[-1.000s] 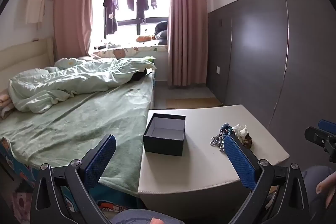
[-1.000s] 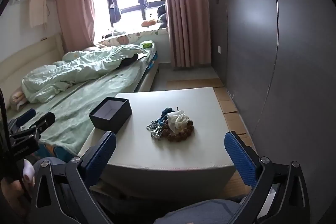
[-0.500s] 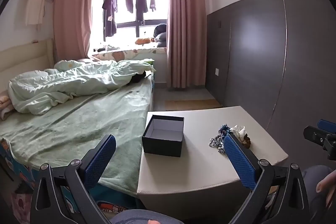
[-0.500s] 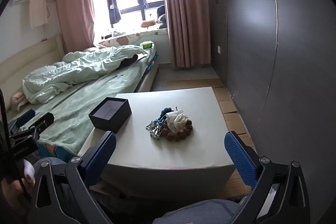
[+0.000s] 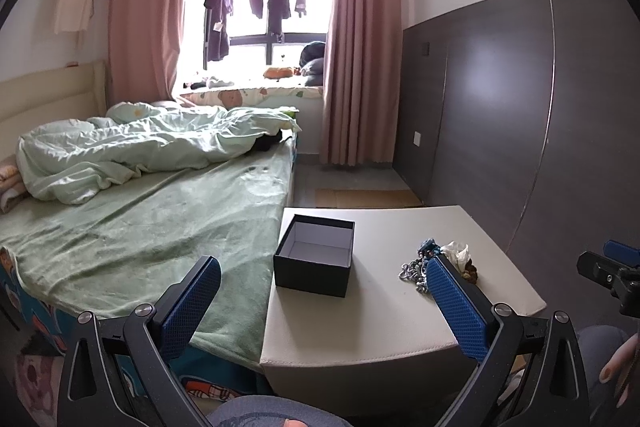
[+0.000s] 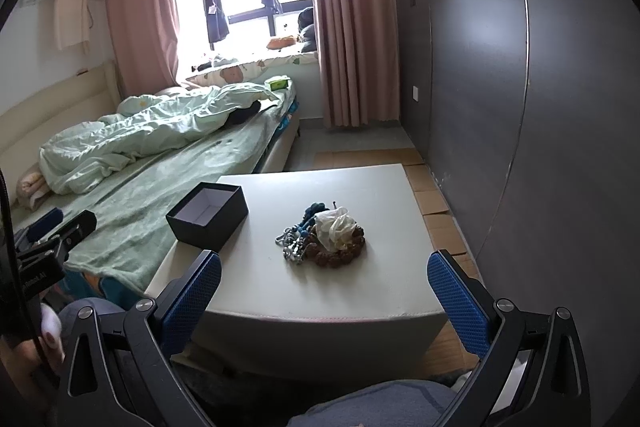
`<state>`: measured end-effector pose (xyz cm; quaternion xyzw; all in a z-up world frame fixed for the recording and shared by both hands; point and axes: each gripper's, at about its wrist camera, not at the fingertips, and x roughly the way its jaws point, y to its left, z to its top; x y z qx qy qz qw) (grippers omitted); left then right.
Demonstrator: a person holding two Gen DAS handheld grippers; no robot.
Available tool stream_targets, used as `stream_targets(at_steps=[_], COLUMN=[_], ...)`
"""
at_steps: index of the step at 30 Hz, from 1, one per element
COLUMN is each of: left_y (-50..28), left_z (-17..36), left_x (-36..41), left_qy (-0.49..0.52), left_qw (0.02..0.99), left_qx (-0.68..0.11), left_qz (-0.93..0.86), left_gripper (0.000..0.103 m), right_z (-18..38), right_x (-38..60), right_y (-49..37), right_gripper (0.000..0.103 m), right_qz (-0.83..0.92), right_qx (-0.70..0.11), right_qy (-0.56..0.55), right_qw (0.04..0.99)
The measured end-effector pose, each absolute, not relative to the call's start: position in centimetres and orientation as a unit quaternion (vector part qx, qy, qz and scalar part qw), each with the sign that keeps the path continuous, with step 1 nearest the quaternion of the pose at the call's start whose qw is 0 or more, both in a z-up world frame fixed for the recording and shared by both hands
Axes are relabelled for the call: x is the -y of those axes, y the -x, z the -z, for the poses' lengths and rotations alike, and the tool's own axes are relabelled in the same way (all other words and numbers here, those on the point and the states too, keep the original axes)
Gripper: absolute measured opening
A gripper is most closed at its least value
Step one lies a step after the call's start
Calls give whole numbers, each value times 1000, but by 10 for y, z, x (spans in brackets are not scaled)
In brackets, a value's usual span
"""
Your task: Organize jewelry
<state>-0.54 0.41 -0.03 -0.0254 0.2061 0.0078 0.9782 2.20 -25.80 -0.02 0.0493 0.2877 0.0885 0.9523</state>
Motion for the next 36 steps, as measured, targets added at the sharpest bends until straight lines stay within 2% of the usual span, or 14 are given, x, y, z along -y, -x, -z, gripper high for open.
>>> stream_targets(at_steps=[36], left_y=[6], left_z=[0], left_x=[-8], left_qy=[37], left_qw=[981], left_qx=[-189], left_qz=[-16], left_gripper=[103], right_z=[-1], right_x=[256], right_y=[-24], right_gripper=[103], right_qz=[-85], right_qx=[-284], right_qy=[-59], right_qw=[953])
